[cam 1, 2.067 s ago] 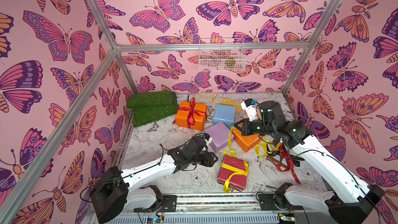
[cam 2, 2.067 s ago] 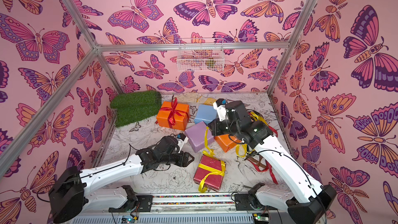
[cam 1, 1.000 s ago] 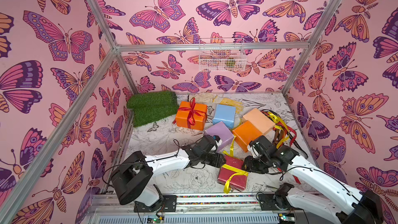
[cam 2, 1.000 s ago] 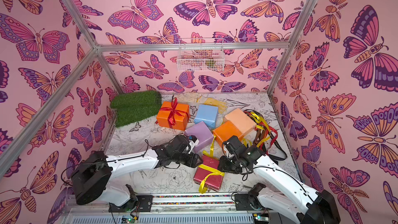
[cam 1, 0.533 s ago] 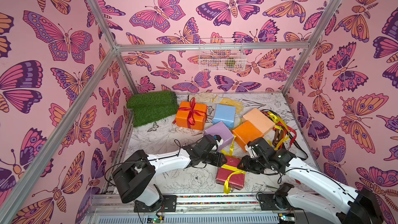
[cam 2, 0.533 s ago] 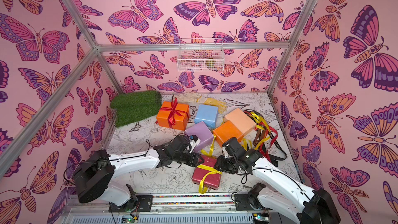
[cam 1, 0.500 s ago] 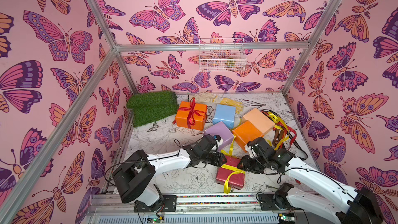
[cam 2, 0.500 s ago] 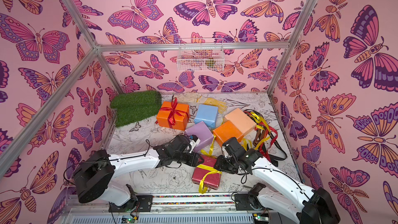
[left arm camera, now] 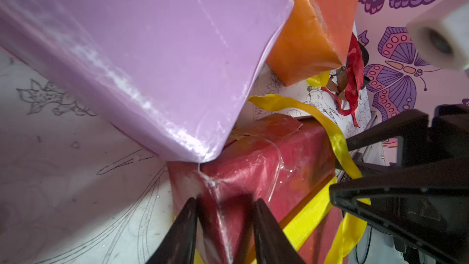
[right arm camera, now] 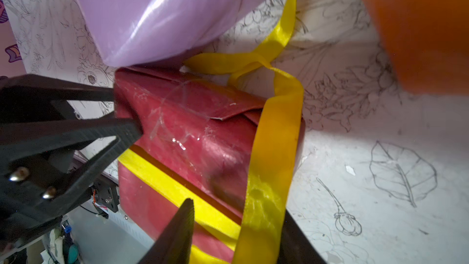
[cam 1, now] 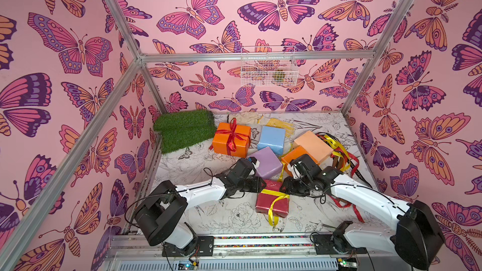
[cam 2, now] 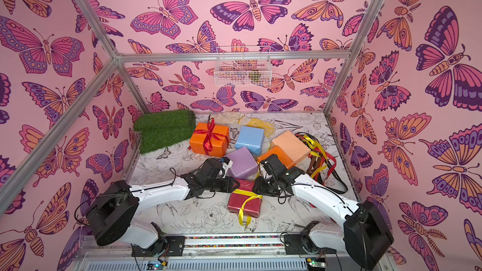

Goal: Untie the ribbon bows on the gift boxes
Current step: Move the gift box to the center of the board, then pull the ribbon from the gift box.

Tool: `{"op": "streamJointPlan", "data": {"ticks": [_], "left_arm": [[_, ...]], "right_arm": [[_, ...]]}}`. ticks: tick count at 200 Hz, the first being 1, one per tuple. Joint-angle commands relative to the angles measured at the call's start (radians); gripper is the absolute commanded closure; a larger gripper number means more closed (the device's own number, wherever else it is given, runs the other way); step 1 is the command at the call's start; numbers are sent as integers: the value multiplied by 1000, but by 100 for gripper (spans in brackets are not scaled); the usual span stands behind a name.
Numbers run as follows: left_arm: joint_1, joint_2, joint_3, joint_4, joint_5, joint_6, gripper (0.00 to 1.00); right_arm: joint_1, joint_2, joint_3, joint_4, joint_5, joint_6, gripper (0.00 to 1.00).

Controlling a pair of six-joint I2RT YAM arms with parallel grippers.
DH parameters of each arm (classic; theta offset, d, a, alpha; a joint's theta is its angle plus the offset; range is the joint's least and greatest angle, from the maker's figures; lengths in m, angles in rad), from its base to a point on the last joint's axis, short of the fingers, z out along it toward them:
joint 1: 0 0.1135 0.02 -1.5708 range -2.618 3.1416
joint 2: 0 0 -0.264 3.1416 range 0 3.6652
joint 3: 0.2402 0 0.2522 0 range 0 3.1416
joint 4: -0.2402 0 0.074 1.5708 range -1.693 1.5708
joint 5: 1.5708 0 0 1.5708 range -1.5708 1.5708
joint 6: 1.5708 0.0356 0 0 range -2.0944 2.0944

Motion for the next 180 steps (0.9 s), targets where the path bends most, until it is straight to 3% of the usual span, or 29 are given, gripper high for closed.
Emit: {"op": "streamJointPlan", "data": {"ticks": [1,23,57,84,127,145,180], "left_arm": [[3,-35,-20,18,-5,-2,62],[7,-49,-31,17,-9,-3,61],[8,-77,-52,10,-15,-9,61],[9,-98,-50,-18,-28,0,60],[9,-119,-30,-76,20,31,58],[8,-124,-37,-82,46,34,50],[6,-146,-67,-87,45,22,49]], "right_arm": [[-10,40,71,69,-10,-83,50],[-25,79,114,23,-10,-133,50],[-25,79,212,-215,156,-242,48],[-21,28,253,-316,198,-304,47],[31,20,275,-297,120,-409,50],[93,49,280,-272,141,-448,40],[146,108,280,-226,143,-499,37]]}}
